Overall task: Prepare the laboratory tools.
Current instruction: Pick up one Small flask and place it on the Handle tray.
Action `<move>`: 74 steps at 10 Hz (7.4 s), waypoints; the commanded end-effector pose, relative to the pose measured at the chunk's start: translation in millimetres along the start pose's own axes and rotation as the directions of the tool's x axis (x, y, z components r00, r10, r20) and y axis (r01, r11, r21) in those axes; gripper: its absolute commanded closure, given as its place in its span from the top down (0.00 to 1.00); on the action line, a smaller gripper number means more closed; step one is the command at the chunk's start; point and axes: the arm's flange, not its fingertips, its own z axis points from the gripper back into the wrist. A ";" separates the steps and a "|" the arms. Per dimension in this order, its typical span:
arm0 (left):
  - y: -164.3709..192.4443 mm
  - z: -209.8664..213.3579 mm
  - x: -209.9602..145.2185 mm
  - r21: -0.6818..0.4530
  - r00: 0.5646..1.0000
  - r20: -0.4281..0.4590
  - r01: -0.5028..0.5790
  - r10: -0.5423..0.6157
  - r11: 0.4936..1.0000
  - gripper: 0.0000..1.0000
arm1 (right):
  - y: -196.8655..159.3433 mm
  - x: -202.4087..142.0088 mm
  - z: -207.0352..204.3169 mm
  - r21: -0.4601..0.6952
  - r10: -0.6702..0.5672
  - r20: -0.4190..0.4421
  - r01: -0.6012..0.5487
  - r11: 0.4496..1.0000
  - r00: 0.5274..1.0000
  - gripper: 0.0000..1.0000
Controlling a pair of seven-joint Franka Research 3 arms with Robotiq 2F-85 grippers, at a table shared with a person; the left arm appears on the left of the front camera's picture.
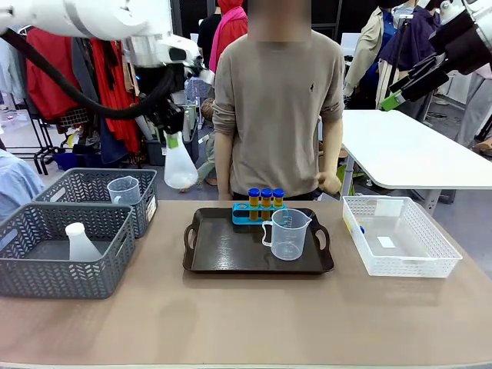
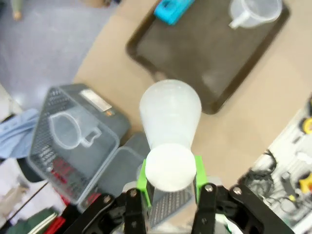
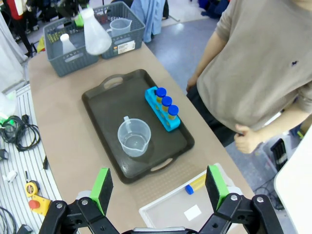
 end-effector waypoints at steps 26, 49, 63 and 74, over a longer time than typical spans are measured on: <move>-50.8 -200.8 95.5 -0.127 0.946 -0.097 0.297 -0.310 0.946 0.00 | -0.5 0.5 0.5 0.006 0.012 0.011 -0.013 1.000 1.000 1.00; -38.9 -120.1 79.3 -0.207 0.978 -0.054 0.188 -0.203 0.960 1.00 | -0.5 0.5 0.5 0.006 0.012 0.011 -0.013 1.000 1.000 1.00; 34.4 71.5 -18.7 -0.062 0.864 0.474 0.228 -0.172 0.972 1.00 | -0.5 0.5 0.5 0.006 0.012 0.011 -0.013 1.000 1.000 1.00; 61.4 123.3 -75.6 -0.025 0.746 0.639 0.263 -0.187 0.964 1.00 | -0.5 0.5 0.5 0.006 0.012 0.011 -0.013 1.000 1.000 1.00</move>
